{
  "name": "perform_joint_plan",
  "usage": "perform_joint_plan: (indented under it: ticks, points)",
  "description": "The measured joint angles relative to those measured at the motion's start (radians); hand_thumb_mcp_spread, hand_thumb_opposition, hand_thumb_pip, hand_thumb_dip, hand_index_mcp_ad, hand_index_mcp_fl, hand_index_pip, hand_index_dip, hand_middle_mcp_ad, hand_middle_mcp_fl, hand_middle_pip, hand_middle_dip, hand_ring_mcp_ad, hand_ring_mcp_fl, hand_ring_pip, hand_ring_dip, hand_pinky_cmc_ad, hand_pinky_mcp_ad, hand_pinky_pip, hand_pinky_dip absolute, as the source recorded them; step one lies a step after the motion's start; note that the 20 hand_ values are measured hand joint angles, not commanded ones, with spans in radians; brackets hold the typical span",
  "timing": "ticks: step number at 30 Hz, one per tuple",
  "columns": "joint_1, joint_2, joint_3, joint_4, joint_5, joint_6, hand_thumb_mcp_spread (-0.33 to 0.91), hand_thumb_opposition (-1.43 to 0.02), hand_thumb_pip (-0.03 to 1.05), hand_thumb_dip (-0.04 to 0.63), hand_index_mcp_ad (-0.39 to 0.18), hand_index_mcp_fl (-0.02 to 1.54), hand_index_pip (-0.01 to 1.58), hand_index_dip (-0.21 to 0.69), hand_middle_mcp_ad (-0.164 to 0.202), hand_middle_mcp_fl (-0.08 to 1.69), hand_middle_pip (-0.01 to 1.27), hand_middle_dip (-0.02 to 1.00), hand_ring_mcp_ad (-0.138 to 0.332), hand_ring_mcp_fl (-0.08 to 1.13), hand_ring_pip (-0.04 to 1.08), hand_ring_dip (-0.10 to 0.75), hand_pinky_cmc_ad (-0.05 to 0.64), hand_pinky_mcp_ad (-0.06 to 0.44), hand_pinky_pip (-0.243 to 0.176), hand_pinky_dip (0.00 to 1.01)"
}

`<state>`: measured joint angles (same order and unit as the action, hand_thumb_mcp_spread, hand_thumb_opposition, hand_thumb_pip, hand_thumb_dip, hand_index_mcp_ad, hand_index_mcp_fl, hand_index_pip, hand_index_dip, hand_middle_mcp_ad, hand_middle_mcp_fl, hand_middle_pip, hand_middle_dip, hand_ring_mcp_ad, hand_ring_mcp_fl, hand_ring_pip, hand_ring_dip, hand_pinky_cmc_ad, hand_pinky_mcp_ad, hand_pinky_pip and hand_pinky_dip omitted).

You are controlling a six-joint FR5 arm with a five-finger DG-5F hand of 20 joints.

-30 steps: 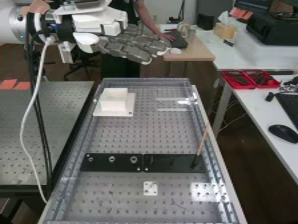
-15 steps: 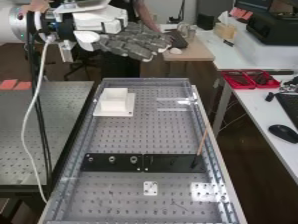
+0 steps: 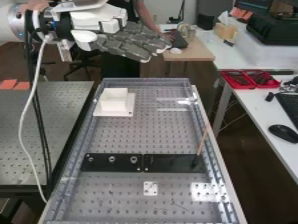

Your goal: Grab the drill bit and place it in the clear container

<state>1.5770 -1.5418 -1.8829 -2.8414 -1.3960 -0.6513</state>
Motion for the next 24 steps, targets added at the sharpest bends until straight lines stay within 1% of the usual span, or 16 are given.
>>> perform_joint_plan:
  ticks: [6, 10, 15, 16, 19, 22, 23, 24]
  points:
    - [-0.003, 0.001, 0.001, 0.000, -0.021, -0.001, 0.36, -0.83, 0.53, 0.269, -0.054, 0.28, 0.61, 0.251, 0.070, 0.09, 0.13, 0.19, 0.253, 0.00, 0.07, -0.024, 0.272, 0.190, -0.096, 0.28]
    - [-0.002, 0.000, 0.002, -0.005, -0.002, -0.001, 0.36, -0.83, 0.53, 0.269, -0.051, 0.27, 0.60, 0.251, 0.070, 0.09, 0.13, 0.19, 0.253, 0.00, 0.07, -0.024, 0.272, 0.194, -0.096, 0.28]
    - [-0.001, -0.001, 0.003, -0.006, -0.007, 0.000, 0.36, -0.83, 0.53, 0.269, -0.051, 0.27, 0.60, 0.251, 0.070, 0.09, 0.13, 0.19, 0.251, 0.00, 0.08, -0.024, 0.272, 0.194, -0.096, 0.28]
    - [-0.002, -0.002, 0.003, -0.005, -0.003, 0.001, 0.36, -0.83, 0.53, 0.269, -0.051, 0.27, 0.60, 0.251, 0.070, 0.08, 0.13, 0.19, 0.251, 0.00, 0.08, -0.024, 0.272, 0.187, -0.096, 0.28]
    - [-0.006, -0.004, 0.005, -0.005, -0.028, 0.001, 0.36, -0.82, 0.51, 0.269, -0.049, 0.30, 0.60, 0.251, 0.066, 0.08, 0.13, 0.19, 0.251, -0.01, 0.08, -0.024, 0.269, 0.188, -0.096, 0.28]
    - [-0.009, -0.007, 0.009, -0.008, -0.054, 0.001, 0.37, -0.80, 0.49, 0.251, -0.052, 0.30, 0.53, 0.251, 0.065, 0.07, 0.13, 0.19, 0.251, 0.00, 0.07, -0.024, 0.269, 0.188, -0.096, 0.28]
    - [-0.010, -0.008, 0.011, -0.011, -0.052, 0.000, 0.37, -0.79, 0.47, 0.239, -0.047, 0.29, 0.48, 0.251, 0.068, 0.08, 0.13, 0.19, 0.251, 0.00, 0.07, -0.021, 0.269, 0.188, -0.096, 0.28]
    - [-0.010, -0.008, 0.012, -0.012, -0.050, 0.000, 0.35, -0.78, 0.45, 0.241, -0.037, 0.29, 0.42, 0.251, 0.070, 0.08, 0.13, 0.19, 0.251, 0.00, 0.07, -0.021, 0.269, 0.185, -0.096, 0.28]
